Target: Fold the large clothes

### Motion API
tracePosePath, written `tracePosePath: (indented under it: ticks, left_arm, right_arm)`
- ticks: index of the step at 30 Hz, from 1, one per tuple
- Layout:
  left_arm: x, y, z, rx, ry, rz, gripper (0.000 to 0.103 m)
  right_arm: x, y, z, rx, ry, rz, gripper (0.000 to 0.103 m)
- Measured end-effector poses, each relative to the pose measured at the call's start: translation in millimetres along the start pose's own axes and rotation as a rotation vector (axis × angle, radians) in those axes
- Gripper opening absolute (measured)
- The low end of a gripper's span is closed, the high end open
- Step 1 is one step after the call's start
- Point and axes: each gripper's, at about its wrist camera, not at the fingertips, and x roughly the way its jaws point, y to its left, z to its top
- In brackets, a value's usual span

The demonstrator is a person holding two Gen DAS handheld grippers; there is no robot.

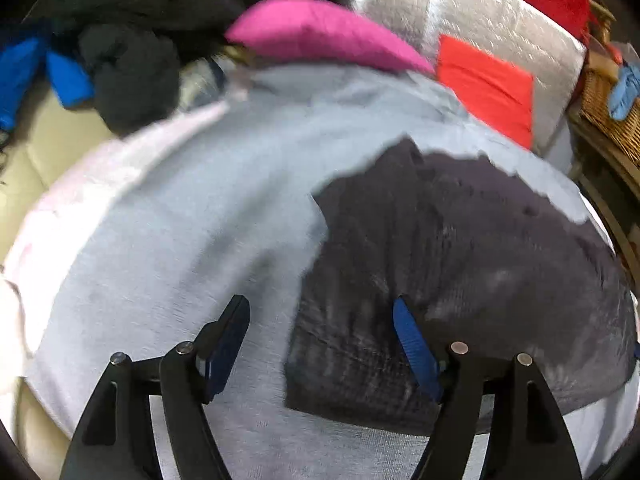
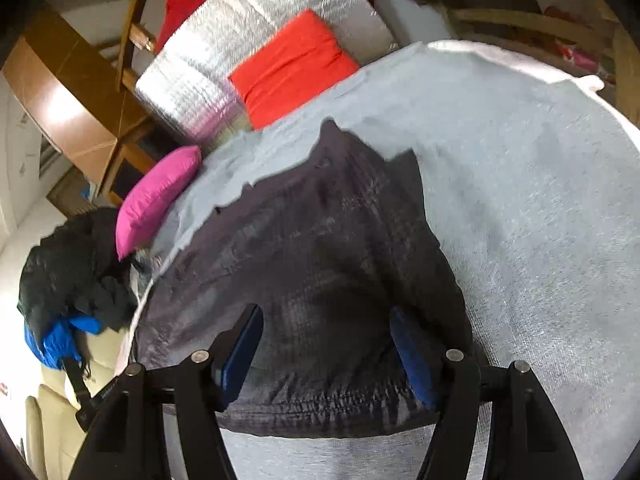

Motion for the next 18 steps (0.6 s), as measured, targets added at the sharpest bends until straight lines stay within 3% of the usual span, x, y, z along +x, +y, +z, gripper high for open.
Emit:
tracePosePath:
  ticks: [3,5,7,11,13,18]
  left_arm:
    - [-27.0,-8.6,3.4,0.021,-0.093,0.013,0.075]
    - [-35.1,-16.6,2.4,0.036,-0.105,0.0,0.075]
    - [-36.7,-28.9,-2.2,0.061,-0.092,-0.01,0.076]
    - [-38.1,-44.9,-10.4,0.066,-0.047,0.004,0.076]
    - [-42.0,-50.9,-14.1,0.065,-0.048,0.002,0.076]
    - [-39.9,-68.8,-17.7,0.096,-0.027,-0.011,0.076]
  right_arm:
    - [-19.1,21.9,2.0,-0.044,-0.049,0.033,0.07]
    - [-24.1,33.4,-1.9,-0.062,-0.061,0.056,0.07]
    - [-24.1,40.8,-11.4,-0.088,-0.049,0.075,0.07]
    - [3.5,26.1,-26.1,-0.05,0.061,-0.026,0.07]
    - [-6.8,38.2,-22.8,-0.057,0.029,-0.03,0.07]
    - [-15.2,104.1,-16.4,-0.237,-0.013,0.006,0.071]
